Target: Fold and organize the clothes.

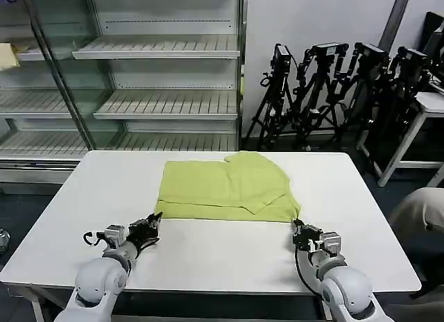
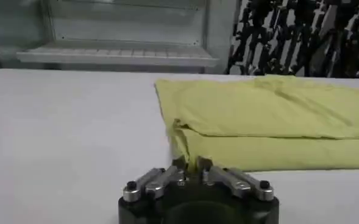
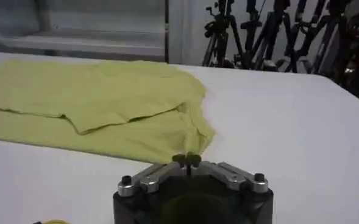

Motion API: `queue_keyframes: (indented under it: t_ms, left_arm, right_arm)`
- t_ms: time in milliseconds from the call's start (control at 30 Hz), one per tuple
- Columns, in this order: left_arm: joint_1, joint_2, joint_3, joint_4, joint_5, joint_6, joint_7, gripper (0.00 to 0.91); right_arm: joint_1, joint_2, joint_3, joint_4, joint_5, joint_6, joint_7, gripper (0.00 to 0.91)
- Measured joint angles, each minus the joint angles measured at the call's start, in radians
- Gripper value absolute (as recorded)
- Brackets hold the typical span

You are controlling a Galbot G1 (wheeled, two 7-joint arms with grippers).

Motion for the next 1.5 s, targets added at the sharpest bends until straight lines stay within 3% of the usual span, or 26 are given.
queue_keyframes:
  t_ms: [367, 1300, 1333, 1367, 1400, 1500]
  left_arm:
    - [0.08, 0.016, -0.045, -0.068, -0.004, 0.0, 0.014, 0.02]
    - [0.458, 0.008, -0.245, -0.358, -0.056, 0.0, 0.056, 0.02]
    - [0.468, 0.007, -0.246, -0.366, -0.059, 0.0, 0.057, 0.081]
    - [0.477, 0.005, -0.247, -0.373, -0.061, 0.0, 0.057, 0.584]
    - [0.486, 0.004, -0.249, -0.38, -0.062, 0.0, 0.057, 0.907]
    - [0.514, 0.005, -0.26, -0.4, -0.066, 0.0, 0.061, 0.907]
  right_arm:
    - [-0.124, 0.008, 0.014, 0.131, -0.059, 0.0, -0.001, 0.0]
    - [-0.546, 0.029, 0.088, 0.436, -0.255, 0.042, -0.05, 0.0]
    - [-0.556, 0.028, 0.092, 0.44, -0.259, 0.042, -0.053, 0.091]
    - [-0.565, 0.027, 0.096, 0.444, -0.263, 0.042, -0.056, 0.695]
    - [-0.573, 0.025, 0.1, 0.448, -0.266, 0.043, -0.059, 0.907]
    - [-0.584, 0.018, 0.116, 0.463, -0.269, 0.043, -0.066, 0.907]
